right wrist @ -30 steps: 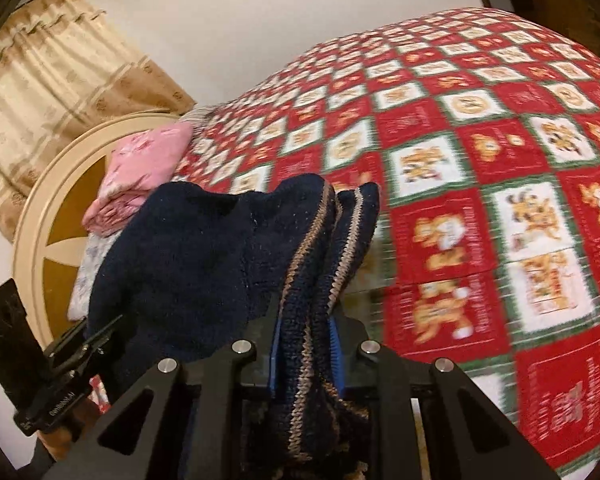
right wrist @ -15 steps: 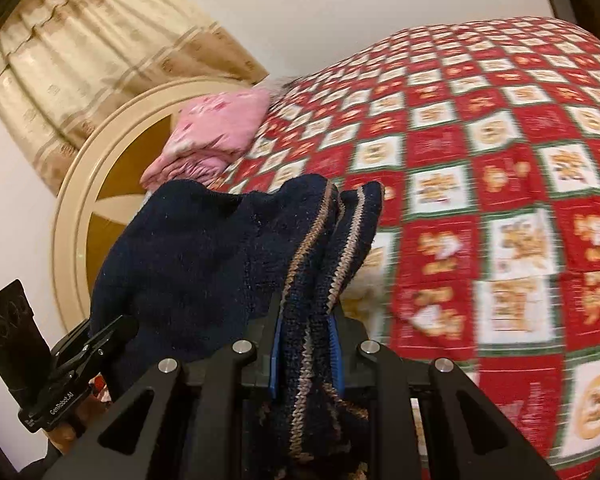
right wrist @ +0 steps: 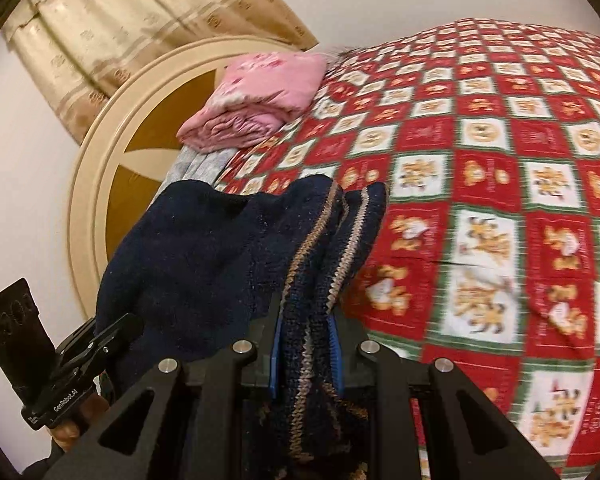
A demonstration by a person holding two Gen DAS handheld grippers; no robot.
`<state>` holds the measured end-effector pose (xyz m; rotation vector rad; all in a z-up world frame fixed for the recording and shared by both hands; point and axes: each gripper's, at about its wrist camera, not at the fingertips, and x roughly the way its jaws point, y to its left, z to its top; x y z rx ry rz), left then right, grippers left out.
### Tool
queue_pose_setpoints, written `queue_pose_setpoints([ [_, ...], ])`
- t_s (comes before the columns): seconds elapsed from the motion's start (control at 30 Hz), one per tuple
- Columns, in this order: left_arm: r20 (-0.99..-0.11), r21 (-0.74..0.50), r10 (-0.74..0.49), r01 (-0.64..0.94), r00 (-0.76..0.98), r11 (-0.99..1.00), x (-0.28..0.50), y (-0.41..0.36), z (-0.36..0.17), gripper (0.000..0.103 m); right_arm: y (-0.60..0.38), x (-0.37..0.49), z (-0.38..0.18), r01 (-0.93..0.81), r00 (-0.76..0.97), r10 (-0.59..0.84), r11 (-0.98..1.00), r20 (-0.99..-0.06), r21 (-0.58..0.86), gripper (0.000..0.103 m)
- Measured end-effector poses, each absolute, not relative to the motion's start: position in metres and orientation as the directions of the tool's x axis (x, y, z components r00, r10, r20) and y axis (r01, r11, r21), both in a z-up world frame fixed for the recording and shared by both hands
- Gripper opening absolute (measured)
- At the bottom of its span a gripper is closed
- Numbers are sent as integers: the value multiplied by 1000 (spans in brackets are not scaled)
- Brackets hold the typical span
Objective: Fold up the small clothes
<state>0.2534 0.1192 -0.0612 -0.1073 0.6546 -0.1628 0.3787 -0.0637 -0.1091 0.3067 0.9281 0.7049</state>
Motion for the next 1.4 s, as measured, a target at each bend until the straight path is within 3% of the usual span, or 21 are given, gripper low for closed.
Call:
queue_pose_setpoints([
  [0.83, -620, -194, -102, -26, 778, 981, 232, 209, -100, 33, 48, 376, -142, -479, 300, 673, 719, -676, 504, 19],
  [1.03, -675, -219, -103, -65, 731, 973, 237, 228, -132, 33, 53, 384, -163, -445, 291, 647, 744, -705, 498, 19],
  [1.23, -693, -246, -119, -79, 711, 966, 234, 239, -150, 38, 53, 388, -171, -428, 285, 632, 757, -720, 494, 20],
  [1.4, -700, -205, -72, -103, 711, 973, 230, 241, -161, 56, 56, 394, -187, -403, 268, 599, 781, -754, 477, 22],
])
